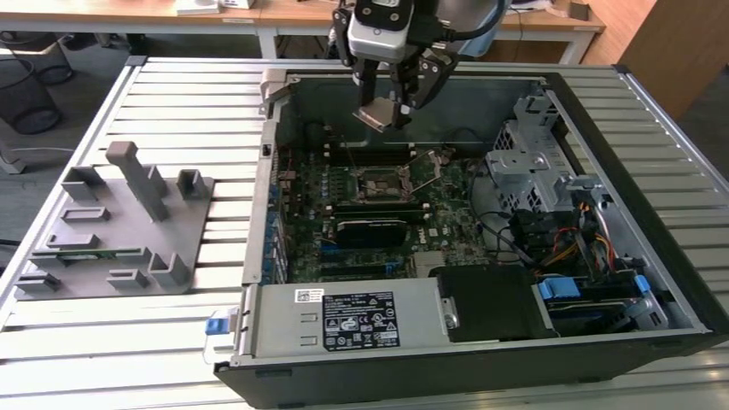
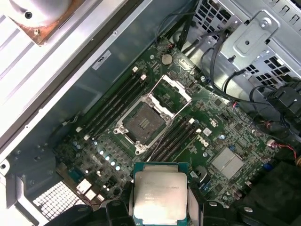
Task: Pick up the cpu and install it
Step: 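Place the cpu into insertion slot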
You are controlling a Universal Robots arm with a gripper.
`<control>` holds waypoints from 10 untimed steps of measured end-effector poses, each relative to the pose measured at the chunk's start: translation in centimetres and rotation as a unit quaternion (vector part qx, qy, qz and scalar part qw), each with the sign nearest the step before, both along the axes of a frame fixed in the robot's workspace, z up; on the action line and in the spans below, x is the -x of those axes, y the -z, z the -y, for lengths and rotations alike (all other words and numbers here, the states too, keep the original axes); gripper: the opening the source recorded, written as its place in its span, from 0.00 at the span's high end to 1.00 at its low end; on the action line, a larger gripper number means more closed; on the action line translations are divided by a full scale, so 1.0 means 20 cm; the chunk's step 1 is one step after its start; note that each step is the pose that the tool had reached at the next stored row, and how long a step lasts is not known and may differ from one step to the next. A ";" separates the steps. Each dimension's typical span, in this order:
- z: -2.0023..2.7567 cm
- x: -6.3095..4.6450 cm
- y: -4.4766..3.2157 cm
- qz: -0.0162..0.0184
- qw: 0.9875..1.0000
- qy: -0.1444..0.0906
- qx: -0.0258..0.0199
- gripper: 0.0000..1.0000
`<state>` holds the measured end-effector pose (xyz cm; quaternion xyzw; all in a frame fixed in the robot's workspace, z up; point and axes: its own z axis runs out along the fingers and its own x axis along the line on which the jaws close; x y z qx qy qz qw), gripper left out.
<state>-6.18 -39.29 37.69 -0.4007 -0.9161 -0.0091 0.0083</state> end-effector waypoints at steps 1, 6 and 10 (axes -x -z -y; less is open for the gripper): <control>-0.002 0.00 0.002 0.000 1.000 0.002 0.000 0.46; -0.005 0.00 0.018 0.000 0.999 0.032 0.000 0.46; -0.005 0.00 0.035 0.000 0.998 0.064 0.000 0.46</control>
